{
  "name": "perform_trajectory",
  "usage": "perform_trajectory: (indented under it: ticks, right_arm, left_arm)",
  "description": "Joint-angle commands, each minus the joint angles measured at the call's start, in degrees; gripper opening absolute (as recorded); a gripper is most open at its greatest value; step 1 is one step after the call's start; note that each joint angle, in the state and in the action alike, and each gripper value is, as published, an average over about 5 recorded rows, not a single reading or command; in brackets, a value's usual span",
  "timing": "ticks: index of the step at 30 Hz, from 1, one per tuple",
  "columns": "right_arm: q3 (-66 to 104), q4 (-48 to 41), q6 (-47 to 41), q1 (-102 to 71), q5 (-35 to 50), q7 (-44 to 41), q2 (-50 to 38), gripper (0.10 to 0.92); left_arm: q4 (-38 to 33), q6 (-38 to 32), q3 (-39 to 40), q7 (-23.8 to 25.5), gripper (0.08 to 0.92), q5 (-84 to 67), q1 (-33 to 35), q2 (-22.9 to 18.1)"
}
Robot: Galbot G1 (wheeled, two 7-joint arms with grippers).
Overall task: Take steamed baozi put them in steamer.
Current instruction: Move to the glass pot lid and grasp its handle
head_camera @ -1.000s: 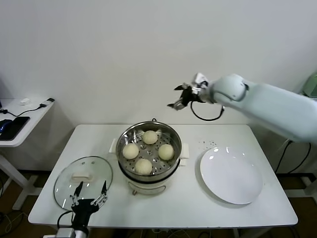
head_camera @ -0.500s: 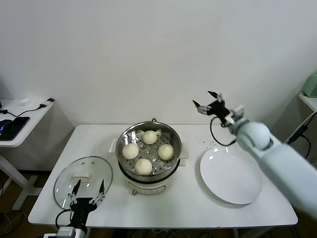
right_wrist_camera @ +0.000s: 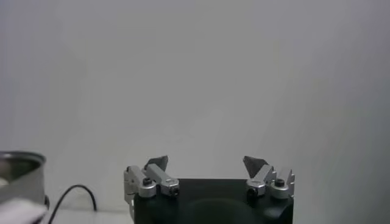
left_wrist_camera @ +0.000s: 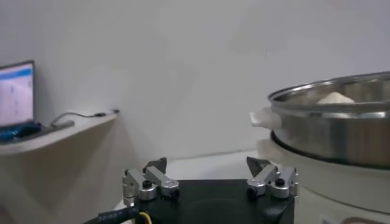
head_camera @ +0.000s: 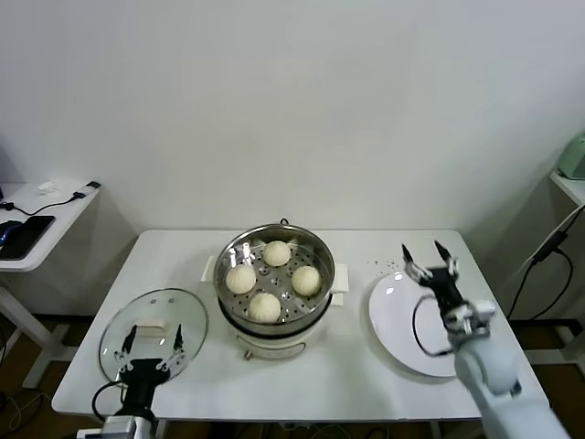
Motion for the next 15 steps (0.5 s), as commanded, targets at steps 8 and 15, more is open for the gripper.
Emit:
perform_trajectory:
  ticks: [8, 15]
  right_arm:
    - [5.6, -1.3, 6.8, -14.8, -5.5, -2.0, 9.0, 0.823]
    - [4.3, -2.6, 6.4, -12.3, -5.9, -1.9, 9.1, 0.823]
  left_arm:
    - [9.5, -3.1, -4.7, -17.1, 0.823, 51.5, -0.2, 5.0]
    - [18.1, 1.9, -4.7, -21.4, 0.823, 70.8, -1.3, 9.3]
